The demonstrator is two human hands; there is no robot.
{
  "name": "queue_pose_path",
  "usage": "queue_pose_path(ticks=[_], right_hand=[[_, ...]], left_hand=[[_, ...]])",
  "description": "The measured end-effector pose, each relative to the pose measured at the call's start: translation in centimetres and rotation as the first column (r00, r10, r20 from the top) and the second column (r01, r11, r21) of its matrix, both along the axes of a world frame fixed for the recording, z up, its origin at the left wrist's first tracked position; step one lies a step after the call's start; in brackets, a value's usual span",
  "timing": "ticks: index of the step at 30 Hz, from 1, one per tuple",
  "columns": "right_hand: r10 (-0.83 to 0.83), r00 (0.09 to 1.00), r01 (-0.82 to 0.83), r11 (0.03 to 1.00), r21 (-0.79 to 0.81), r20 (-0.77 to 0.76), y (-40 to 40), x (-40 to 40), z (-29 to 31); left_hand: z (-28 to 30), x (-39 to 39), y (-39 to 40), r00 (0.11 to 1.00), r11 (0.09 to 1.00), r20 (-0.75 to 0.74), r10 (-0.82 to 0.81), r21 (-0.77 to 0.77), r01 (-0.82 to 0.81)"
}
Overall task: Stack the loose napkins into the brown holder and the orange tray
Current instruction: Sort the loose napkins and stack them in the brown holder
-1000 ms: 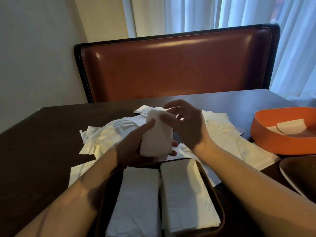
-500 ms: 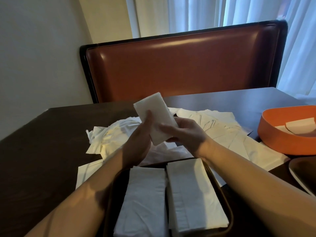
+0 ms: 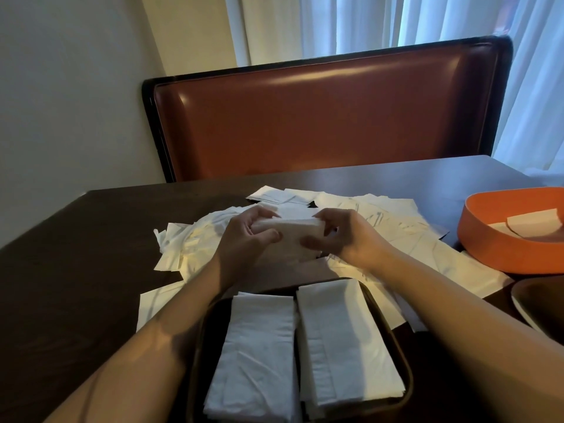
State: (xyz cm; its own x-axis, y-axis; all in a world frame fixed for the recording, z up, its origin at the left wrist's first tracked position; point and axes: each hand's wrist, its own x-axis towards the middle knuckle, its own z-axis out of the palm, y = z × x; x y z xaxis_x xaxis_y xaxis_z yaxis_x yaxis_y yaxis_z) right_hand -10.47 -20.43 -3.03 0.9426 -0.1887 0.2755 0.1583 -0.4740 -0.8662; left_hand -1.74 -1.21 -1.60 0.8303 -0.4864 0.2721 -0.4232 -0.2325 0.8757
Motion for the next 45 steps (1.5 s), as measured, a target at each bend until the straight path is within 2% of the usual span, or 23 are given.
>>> queue_pose_path(ticks=[2,4,7,9,11,14,18,22,26,28,30,31,33,35,38,41,45], right_hand=[[0.058,0.998,-0.058,0.998,0.012,0.010,0.3,-0.1,0.0],[0.082,0.995,-0.088,0.986,0.143,0.050,0.7,-0.2,0.2],[0.002,0.996,-0.028,0.961,0.277,0.095,0.9,-0.4,1.3],[-0.027,0.996,-0.002,0.940,0.342,0.080,0.8,-0.4,2.0],[0.007,0.997,-0.037,0.925,0.379,0.081,0.9,-0.6,2.3],[0.042,0.990,-0.089,0.925,0.369,0.134,1.8,-0.8,2.6],[0.026,0.982,-0.087,0.944,0.319,0.189,2.8,-0.8,2.8],[-0.008,0.980,-0.028,0.984,0.174,0.200,2.6,-0.5,2.9],[-0.040,0.976,0.013,0.992,0.125,0.213,2.3,-0.3,2.7],[-0.016,0.980,-0.010,0.991,0.131,0.198,2.3,-0.2,2.8],[0.007,0.989,-0.037,0.979,0.202,0.145,1.8,-0.3,3.0],[-0.022,0.992,-0.001,0.984,0.176,0.127,1.2,-0.6,3.2],[-0.195,0.974,0.205,0.976,-0.079,0.116,-0.6,-0.8,3.2],[-0.394,0.918,0.384,0.841,-0.381,0.055,-2.9,-1.0,3.1],[-0.588,0.798,0.372,0.651,-0.662,-0.129,-5.7,-1.1,2.4],[-0.668,0.725,0.347,0.566,-0.747,-0.170,-6.9,-1.6,2.3],[-0.650,0.735,0.385,0.635,-0.670,-0.193,-7.5,-1.7,3.0]], left_hand=[[-0.2,0.2,0.0,0.999,0.999,0.021,0.033,0.003,-0.033],[-0.3,0.3,0.1,1.000,0.999,-0.009,0.021,-0.032,-0.021],[0.5,0.0,0.1,0.973,0.981,-0.197,-0.117,-0.175,0.083],[1.4,-0.6,0.1,0.889,0.963,-0.404,-0.214,-0.239,0.123],[2.0,-0.9,0.1,0.750,0.941,-0.580,-0.318,-0.293,0.172],[2.1,-1.3,0.3,0.600,0.913,-0.689,-0.407,-0.311,0.263],[2.1,-1.8,0.4,0.490,0.858,-0.718,-0.494,-0.314,0.406],[1.8,-1.5,0.5,0.475,0.831,-0.702,-0.531,-0.323,0.452],[1.8,-1.7,0.3,0.477,0.836,-0.706,-0.524,-0.319,0.446],[1.7,-1.6,0.2,0.469,0.838,-0.712,-0.522,-0.325,0.438],[1.7,-1.7,0.2,0.422,0.815,-0.714,-0.558,-0.378,0.438],[1.8,-1.7,0.1,0.391,0.799,-0.713,-0.582,-0.412,0.438],[1.7,-1.7,0.1,0.362,0.773,-0.697,-0.620,-0.461,0.435],[1.8,-1.7,0.0,0.381,0.776,-0.686,-0.620,-0.465,0.426],[1.7,-1.6,0.0,0.424,0.803,-0.687,-0.591,-0.446,0.396],[1.7,-1.5,0.2,0.429,0.802,-0.679,-0.596,-0.474,0.364],[1.5,-1.1,0.5,0.386,0.758,-0.653,-0.652,-0.552,0.348]])
